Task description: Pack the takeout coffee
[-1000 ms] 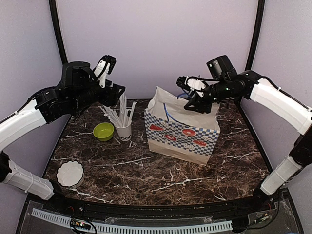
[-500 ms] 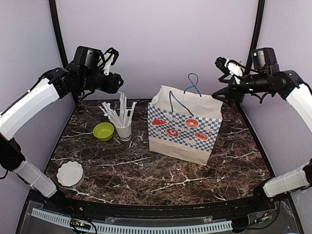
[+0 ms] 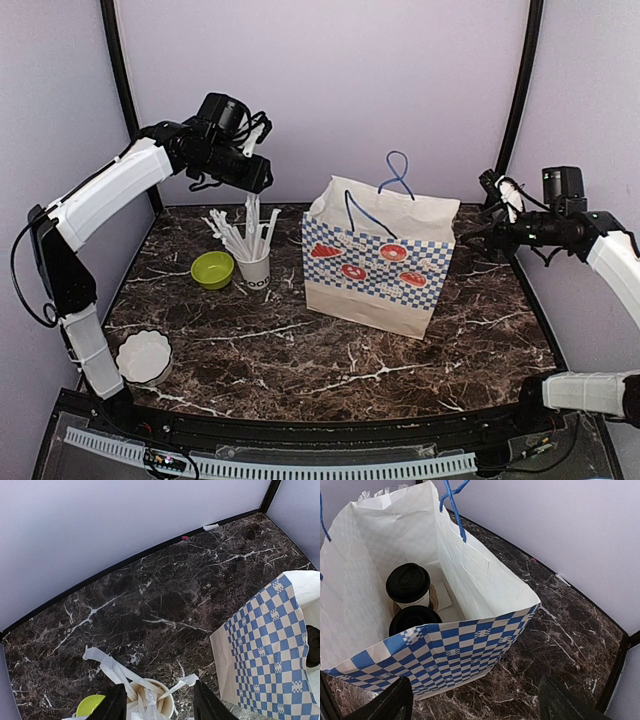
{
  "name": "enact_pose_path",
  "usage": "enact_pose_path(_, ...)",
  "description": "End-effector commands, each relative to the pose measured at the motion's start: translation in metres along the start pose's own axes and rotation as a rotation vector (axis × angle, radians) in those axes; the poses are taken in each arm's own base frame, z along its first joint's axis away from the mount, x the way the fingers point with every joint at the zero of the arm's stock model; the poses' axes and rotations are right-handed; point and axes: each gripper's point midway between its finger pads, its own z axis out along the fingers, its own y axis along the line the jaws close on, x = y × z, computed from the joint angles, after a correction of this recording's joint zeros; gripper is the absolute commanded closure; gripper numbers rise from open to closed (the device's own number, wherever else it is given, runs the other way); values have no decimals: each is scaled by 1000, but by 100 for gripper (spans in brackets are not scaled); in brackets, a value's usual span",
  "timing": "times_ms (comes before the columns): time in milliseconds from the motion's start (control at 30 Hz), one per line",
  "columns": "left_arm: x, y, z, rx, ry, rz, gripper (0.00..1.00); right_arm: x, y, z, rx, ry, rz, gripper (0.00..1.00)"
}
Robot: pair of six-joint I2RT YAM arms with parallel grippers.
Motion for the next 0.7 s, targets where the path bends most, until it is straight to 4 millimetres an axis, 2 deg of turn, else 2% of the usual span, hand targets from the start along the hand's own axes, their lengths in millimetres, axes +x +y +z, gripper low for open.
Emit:
enact_pose_path(0, 9, 6, 3, -28, 71, -8, 54, -9, -2, 2, 7, -108, -40, 13)
enact_pose_path(167, 17, 12, 11, -63, 99, -6, 54, 8, 9, 9, -40, -99, -52, 13)
enact_pose_path(333, 23, 10, 17, -57, 119, -2, 61, 11, 9, 10, -35, -96, -57, 13)
enact_pose_path(667, 34, 14, 24, -85, 161, 5, 68, 14, 10, 11, -40, -91, -61, 13)
